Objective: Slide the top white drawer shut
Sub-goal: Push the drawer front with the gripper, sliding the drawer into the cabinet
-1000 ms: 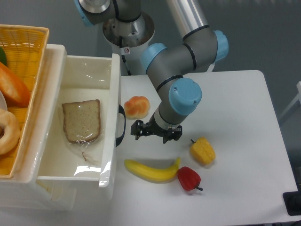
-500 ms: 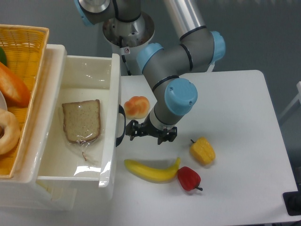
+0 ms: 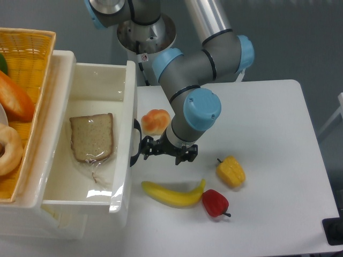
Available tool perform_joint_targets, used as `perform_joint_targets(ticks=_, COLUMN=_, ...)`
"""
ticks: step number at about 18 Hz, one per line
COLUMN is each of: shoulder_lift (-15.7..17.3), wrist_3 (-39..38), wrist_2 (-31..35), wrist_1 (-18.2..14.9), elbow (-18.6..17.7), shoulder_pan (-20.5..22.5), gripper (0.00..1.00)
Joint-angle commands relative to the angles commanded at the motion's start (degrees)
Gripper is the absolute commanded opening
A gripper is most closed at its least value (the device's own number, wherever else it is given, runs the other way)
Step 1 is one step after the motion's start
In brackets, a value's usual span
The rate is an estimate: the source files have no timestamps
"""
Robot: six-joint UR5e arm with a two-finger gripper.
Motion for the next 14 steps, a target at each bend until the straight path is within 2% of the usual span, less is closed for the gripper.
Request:
perform_joint_targets(ticks=8, shoulder_lift=0.79, wrist_3=0.18, wrist_2=-1.14, wrist_1=0.0, elbow=0.09, shoulder_pan=-1.14, gripper=1.0)
perform_joint_targets(ticks=14, shoulder_lift=1.23, wrist_3=-0.17, wrist_2=-1.14, wrist_1=0.09, elbow=0.79, shoulder_pan=-4.04, gripper=1.0)
